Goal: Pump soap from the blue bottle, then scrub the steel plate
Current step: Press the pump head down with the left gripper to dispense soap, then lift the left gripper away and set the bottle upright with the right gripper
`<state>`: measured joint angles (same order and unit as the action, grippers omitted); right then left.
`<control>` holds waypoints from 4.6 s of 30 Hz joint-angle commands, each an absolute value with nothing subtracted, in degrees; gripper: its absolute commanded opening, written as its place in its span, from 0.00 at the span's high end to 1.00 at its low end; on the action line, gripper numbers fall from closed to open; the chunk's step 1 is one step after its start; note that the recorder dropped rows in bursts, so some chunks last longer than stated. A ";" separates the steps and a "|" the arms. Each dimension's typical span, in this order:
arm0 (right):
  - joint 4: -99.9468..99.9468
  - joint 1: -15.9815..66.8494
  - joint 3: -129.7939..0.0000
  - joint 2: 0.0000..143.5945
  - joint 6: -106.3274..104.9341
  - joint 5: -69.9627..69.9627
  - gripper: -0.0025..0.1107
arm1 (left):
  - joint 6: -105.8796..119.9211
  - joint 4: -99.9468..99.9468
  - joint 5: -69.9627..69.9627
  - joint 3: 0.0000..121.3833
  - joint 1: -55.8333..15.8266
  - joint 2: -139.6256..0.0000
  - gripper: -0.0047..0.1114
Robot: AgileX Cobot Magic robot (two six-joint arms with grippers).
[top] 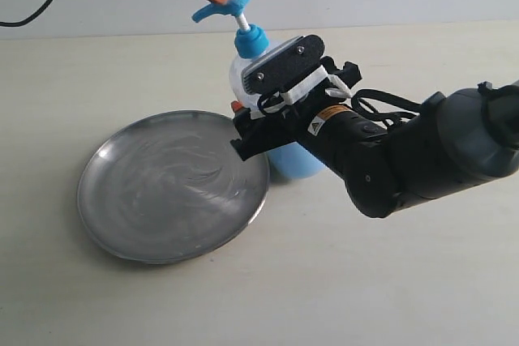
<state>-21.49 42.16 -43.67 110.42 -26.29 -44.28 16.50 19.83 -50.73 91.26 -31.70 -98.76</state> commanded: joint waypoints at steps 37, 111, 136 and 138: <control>-15.80 42.18 -44.23 110.00 -25.32 -48.14 0.98 | 16.26 23.51 -59.57 91.28 -31.83 -102.93 0.96; -24.36 40.51 -40.35 110.00 -15.98 -58.03 0.98 | 44.91 29.76 -39.72 79.27 -31.93 -72.78 0.96; -29.34 40.51 -35.57 110.05 -9.42 -69.96 0.98 | 44.74 31.88 -15.24 44.13 -31.93 -60.42 0.96; -29.34 40.51 -35.57 110.05 -9.42 -69.96 0.98 | 44.74 31.88 -10.08 41.51 -31.93 -60.42 0.96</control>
